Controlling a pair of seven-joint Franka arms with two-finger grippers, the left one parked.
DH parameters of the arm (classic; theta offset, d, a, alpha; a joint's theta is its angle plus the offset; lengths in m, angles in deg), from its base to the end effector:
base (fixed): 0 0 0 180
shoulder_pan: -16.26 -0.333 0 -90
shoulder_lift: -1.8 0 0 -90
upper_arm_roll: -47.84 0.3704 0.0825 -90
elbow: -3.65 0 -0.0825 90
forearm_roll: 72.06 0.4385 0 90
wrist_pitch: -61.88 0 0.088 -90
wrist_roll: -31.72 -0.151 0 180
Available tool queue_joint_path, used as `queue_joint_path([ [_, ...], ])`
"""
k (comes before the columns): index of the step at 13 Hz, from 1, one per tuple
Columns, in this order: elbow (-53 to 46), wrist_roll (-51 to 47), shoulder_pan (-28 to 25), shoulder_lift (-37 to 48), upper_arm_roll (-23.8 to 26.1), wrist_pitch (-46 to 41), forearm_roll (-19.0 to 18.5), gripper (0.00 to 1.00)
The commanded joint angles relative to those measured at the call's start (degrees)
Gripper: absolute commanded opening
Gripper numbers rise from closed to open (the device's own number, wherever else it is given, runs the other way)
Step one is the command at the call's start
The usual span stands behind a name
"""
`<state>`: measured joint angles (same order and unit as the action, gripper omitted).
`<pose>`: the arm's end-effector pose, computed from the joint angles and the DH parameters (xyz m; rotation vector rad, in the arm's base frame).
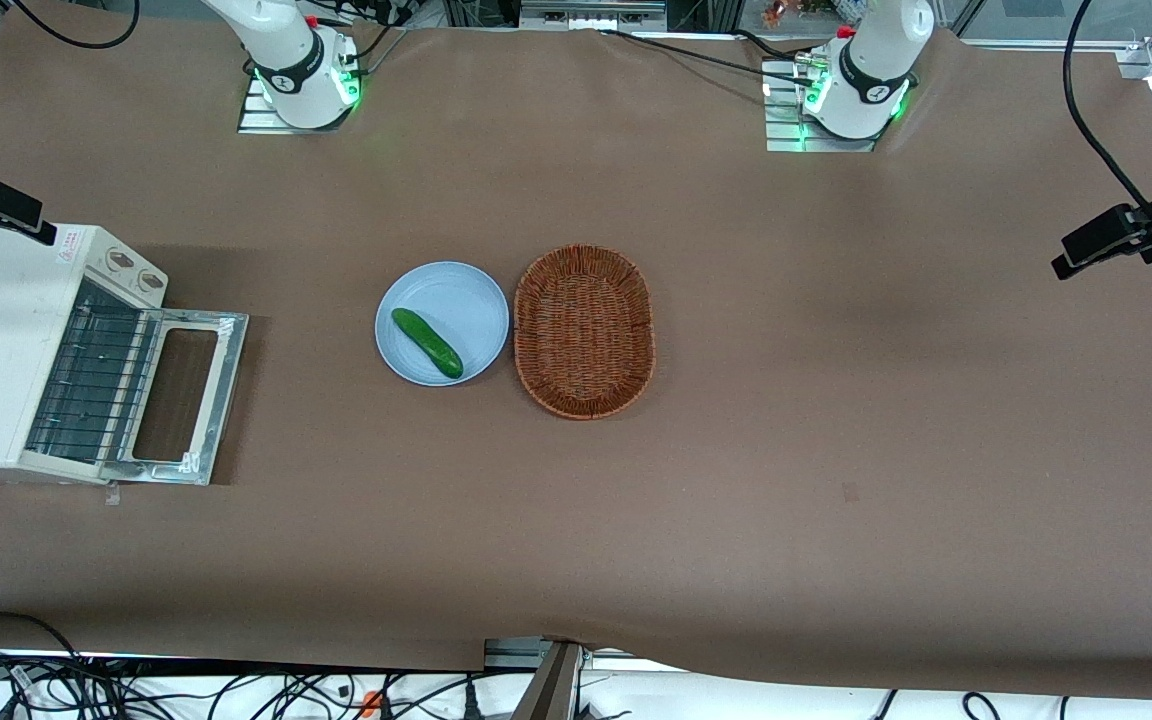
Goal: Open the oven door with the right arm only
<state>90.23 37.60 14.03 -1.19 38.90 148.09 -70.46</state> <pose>0.6150 -0.0654 0.6289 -3.1143 0.0210 0.0864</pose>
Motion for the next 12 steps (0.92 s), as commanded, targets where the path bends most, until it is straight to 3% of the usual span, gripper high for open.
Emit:
queue_joint_path([
  [1, -0.71, 0.18, 0.13, 0.70, 0.06, -1.12, -0.90, 1.00],
  [12, -1.76, -0.09, -0.05, 1.23, 0.85, -5.17, -0.46, 1.00],
])
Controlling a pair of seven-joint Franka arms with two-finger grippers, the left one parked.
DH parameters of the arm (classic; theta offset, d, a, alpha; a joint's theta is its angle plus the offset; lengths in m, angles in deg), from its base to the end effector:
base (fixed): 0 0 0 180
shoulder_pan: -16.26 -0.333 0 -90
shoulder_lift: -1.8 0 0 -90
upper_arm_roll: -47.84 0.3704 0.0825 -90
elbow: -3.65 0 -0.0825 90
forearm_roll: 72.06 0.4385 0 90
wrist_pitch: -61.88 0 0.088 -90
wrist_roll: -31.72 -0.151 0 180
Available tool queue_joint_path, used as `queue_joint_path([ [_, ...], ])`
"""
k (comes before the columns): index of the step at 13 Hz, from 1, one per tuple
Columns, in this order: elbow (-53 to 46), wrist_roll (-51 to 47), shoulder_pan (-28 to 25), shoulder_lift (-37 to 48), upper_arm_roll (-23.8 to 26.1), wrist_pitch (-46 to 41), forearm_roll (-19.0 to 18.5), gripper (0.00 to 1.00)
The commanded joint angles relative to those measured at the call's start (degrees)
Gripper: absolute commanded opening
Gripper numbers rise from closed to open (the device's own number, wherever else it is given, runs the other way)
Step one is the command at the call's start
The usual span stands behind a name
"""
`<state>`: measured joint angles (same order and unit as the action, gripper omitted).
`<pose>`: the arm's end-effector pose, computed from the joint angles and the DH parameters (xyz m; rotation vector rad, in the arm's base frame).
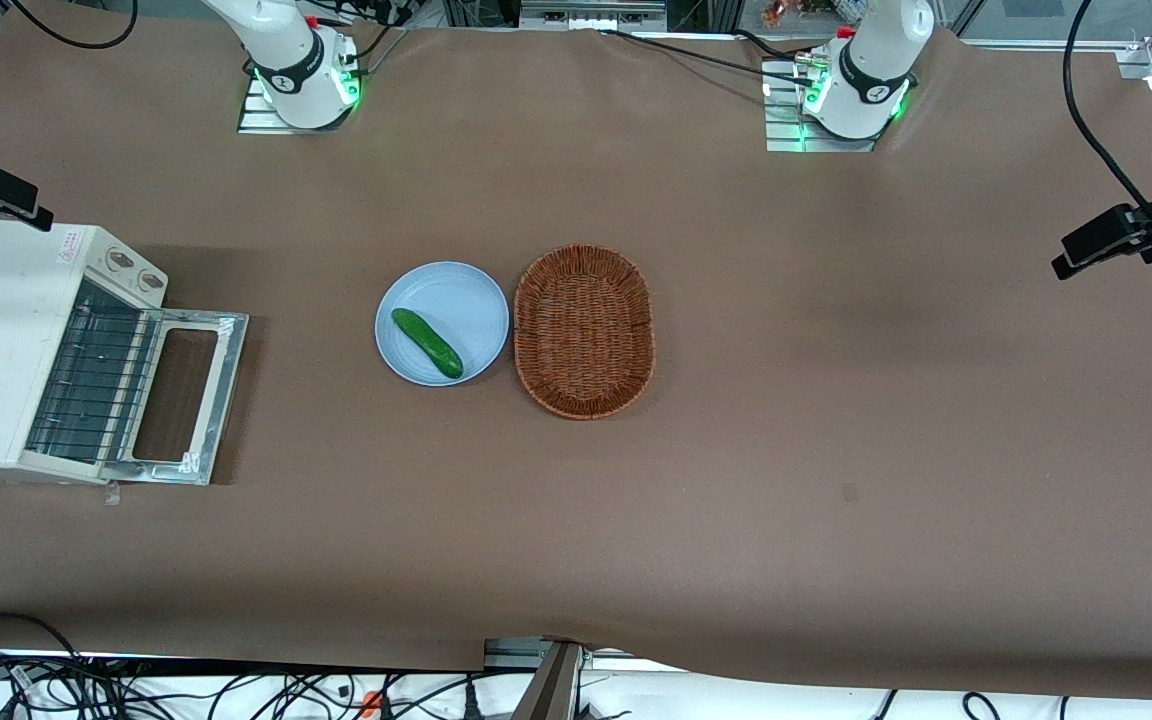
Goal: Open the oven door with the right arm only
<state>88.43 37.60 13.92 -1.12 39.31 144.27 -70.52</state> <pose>0.6067 -0.0590 0.6406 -3.1097 0.0050 0.1394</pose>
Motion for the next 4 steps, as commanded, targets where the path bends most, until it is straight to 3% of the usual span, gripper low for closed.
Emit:
queue_joint_path([
  [1, 0.03, -0.09, 0.06, 1.16, 0.44, -1.35, -0.39, 1.00],
  [4, 0.03, -0.17, -0.03, 1.16, 0.44, -1.96, -0.31, 1.00],
])
